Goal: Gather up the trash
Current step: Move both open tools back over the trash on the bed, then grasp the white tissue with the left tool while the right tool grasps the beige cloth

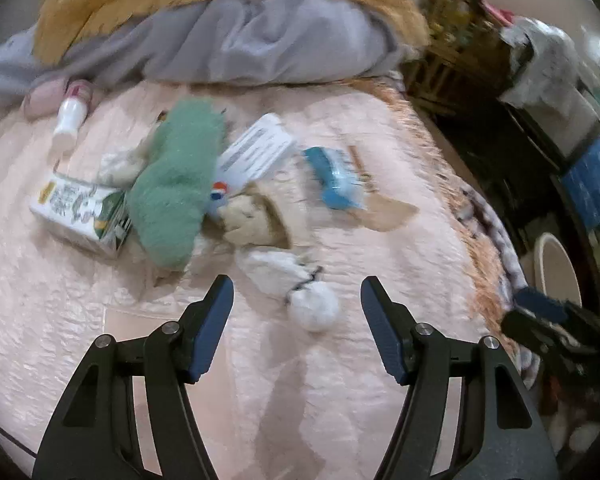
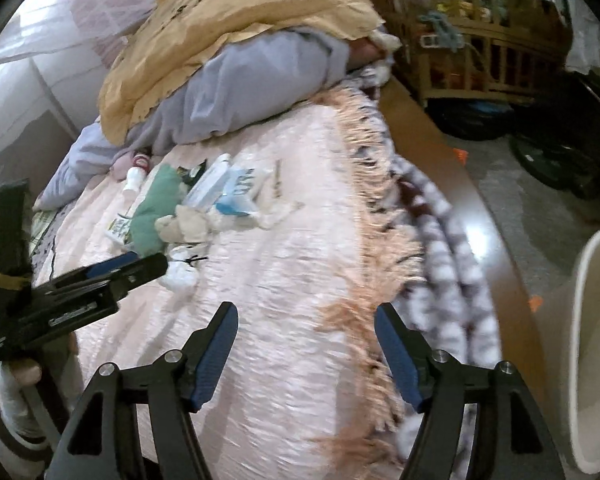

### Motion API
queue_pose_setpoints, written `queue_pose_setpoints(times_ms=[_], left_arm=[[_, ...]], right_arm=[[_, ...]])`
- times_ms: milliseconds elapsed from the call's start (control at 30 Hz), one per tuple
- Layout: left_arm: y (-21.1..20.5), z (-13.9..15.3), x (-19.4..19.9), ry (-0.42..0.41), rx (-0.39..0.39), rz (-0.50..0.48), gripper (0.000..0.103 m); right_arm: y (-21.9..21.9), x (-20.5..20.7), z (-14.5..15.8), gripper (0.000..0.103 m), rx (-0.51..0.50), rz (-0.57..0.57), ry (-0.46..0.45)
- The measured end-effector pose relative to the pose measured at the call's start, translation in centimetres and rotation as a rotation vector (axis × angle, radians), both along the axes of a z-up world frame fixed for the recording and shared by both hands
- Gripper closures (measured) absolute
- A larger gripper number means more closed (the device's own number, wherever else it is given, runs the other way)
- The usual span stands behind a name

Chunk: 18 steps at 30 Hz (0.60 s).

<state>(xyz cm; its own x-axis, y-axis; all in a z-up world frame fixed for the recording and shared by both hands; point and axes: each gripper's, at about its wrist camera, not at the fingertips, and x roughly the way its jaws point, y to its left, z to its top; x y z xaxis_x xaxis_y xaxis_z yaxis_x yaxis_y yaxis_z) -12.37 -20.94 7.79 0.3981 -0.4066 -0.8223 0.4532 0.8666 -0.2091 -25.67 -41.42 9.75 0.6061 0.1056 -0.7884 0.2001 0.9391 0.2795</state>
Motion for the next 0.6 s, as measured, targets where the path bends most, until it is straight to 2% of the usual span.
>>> queue_pose_setpoints(times_ms=[200,233,267,300,333,367,467,600], left_arm=[[-0.1,-2.9,2.3,0.066,-0.047,0.052,0.039],[-0.1,-3.3,2.6,0.089,-0.065,0.047,0.045],[-0.1,-3.8,2.7,0.117,-0.074,0.036,0.063],[-0.1,-4.0,2.8,0.135,-0.073,0.023,0.072],[0.1,-3.9,2.6,0.137,-0.071,0.012,0.074],[0.5,-3.5,2.3,0.128,-0.076,0.000,0.082],[2.3,-2.2,1.5,0.147,-0.088,-0.035,0.084],[5.1,-0.4,0.2,0.094,-0.053,-0.061,0.085]], right_arm=[[1.3,1.7,-0.2,0.034,-0.008,0.036,0.011],[1.5,2.0,-0.2,0.034,-0.010,0.043,0.012],[1.8,2.3,-0.3,0.034,-0.011,0.049,0.012],[2.0,2.7,-0.3,0.034,-0.011,0.059,0.011],[2.2,3.0,-0.3,0.034,-0.010,0.064,0.009],[2.4,3.4,-0.3,0.034,-0.008,0.071,0.006],[3.2,4.4,-0.5,0.034,0.002,0.093,0.001],[5.1,6.8,-1.0,0.034,0.021,0.146,-0.005]])
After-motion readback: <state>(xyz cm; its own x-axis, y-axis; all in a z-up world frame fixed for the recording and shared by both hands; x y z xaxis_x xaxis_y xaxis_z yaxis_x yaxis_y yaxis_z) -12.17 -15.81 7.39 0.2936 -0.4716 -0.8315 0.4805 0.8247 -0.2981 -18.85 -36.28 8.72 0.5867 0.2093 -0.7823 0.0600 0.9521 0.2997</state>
